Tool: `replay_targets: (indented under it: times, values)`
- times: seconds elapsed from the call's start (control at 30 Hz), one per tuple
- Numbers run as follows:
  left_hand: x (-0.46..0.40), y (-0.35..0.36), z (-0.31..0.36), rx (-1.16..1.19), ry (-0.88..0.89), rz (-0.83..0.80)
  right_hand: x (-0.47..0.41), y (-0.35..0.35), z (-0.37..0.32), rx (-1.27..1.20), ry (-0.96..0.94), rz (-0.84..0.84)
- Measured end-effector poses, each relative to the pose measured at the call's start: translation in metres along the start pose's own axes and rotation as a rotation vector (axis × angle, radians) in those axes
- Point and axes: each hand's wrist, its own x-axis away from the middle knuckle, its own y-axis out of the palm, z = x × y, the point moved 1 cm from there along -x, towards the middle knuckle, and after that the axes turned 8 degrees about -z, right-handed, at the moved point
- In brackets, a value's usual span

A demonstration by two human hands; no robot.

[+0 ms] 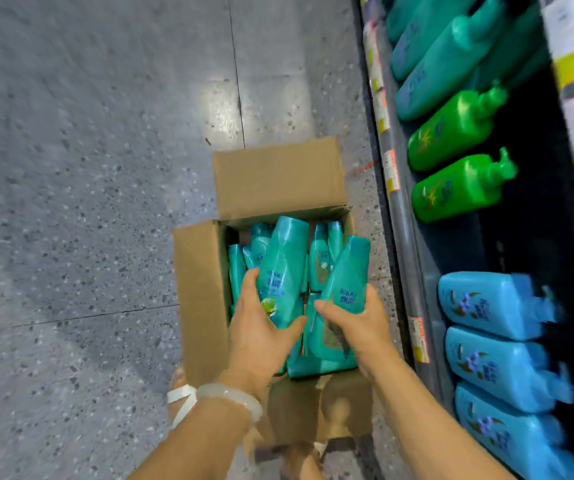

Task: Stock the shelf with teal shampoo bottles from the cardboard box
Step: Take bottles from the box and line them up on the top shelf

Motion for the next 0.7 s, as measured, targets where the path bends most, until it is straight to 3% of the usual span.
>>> replay_targets:
  times: [0.27, 0.5, 0.7]
  values:
    - [0.088, -0.091, 0.201, 0.01, 0.429, 0.092, 0.164, -0.011, -0.171, -0.028, -0.304, 0.178]
    - [0.223, -0.151, 0.342, 0.027, 0.844, -0.039, 0.36, -0.03, -0.26, -0.166, -0.52, 0.447]
    - [0.368, -0.13, 0.434, 0.0, 1.146, -0.251, 0.53, -0.068, -0.277, -0.331, -0.738, 0.652]
